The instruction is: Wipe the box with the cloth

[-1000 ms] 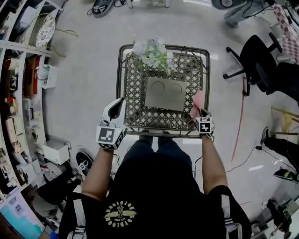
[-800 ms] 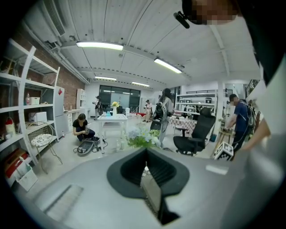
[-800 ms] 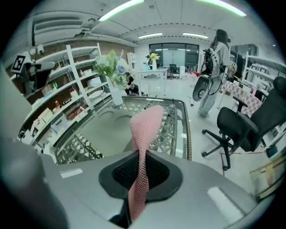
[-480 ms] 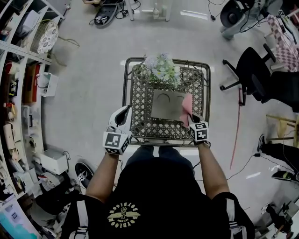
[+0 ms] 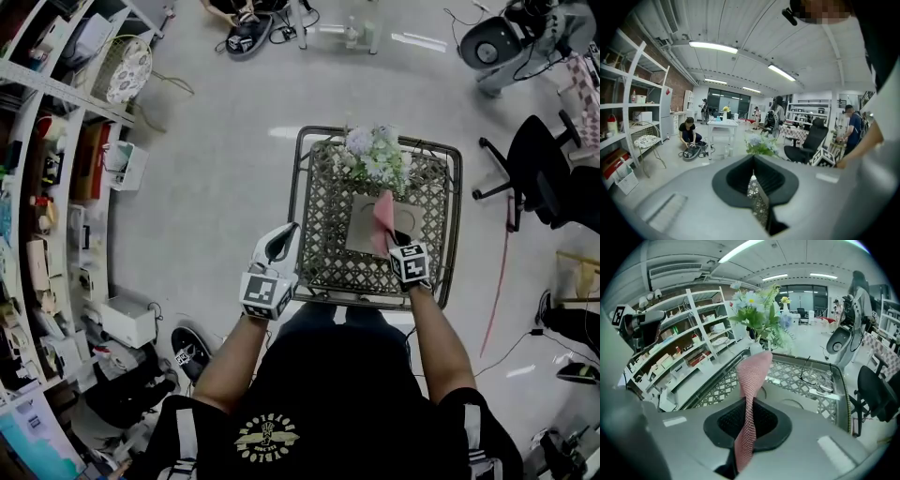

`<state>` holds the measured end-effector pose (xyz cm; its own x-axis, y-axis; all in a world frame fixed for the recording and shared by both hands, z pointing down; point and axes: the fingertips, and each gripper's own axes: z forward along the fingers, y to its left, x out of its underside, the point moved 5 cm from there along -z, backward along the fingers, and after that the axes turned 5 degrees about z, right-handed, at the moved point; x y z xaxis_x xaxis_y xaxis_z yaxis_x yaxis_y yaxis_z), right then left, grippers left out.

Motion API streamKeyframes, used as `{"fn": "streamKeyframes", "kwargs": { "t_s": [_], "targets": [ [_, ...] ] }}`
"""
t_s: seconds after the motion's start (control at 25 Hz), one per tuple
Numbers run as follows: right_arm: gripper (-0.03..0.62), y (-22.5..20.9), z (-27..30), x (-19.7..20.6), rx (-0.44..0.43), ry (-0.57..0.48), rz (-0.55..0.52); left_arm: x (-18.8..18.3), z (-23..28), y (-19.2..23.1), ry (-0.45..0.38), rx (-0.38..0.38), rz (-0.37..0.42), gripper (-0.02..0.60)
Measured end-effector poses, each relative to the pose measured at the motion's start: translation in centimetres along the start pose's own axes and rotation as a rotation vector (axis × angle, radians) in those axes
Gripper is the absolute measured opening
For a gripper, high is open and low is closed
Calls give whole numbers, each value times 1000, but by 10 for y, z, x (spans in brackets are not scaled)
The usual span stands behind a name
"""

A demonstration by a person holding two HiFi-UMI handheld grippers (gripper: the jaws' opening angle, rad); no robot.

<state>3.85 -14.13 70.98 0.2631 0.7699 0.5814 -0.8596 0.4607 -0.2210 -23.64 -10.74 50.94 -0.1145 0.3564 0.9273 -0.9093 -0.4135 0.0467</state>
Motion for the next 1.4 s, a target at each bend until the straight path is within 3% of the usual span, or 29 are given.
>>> {"fn": "streamKeyframes", "kwargs": {
  "t_s": [0.36,0.6,0.96,1.4],
  "targets": [
    [25,37,75,-24,-37,42,50,3,-12,20,3,33,16,0],
    [25,44,108,-34,19,90,3,13,-23,29,35,26,20,0],
    [25,21,123,-23,164,157,-122,27,-29,27,68,26,22,0],
    [23,-39,91,-3,214,179,-123,21,-7,-8,67,47,19,0]
  ]
}}
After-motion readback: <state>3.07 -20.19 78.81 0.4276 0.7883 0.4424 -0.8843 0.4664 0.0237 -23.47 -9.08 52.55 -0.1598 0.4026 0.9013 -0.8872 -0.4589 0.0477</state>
